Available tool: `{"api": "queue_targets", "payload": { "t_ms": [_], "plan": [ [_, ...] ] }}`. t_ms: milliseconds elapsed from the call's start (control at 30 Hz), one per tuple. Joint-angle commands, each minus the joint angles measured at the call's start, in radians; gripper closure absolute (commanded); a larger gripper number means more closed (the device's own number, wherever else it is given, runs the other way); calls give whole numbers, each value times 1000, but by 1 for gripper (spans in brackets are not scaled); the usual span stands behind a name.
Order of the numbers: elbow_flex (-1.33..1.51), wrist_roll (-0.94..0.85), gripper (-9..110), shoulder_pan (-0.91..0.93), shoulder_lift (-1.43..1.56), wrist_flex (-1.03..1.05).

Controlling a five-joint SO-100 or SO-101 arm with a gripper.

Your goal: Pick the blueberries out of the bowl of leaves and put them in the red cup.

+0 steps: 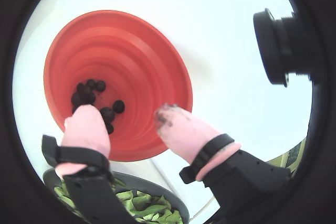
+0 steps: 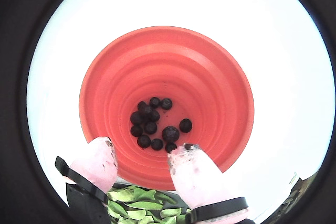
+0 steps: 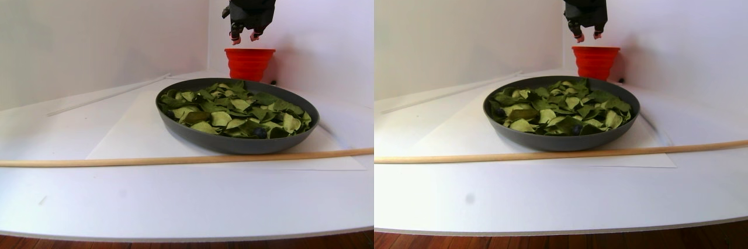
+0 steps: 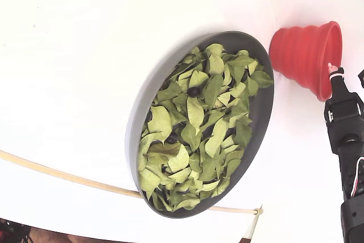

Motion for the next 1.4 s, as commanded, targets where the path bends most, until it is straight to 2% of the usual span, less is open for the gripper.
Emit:
{"api": "queue_targets", "payload": {
  "t_ms": [0, 1367],
  "plan": [
    [-64, 12, 83, 44, 135, -2],
    [311, 23, 84, -2, 454, 144]
  ]
}}
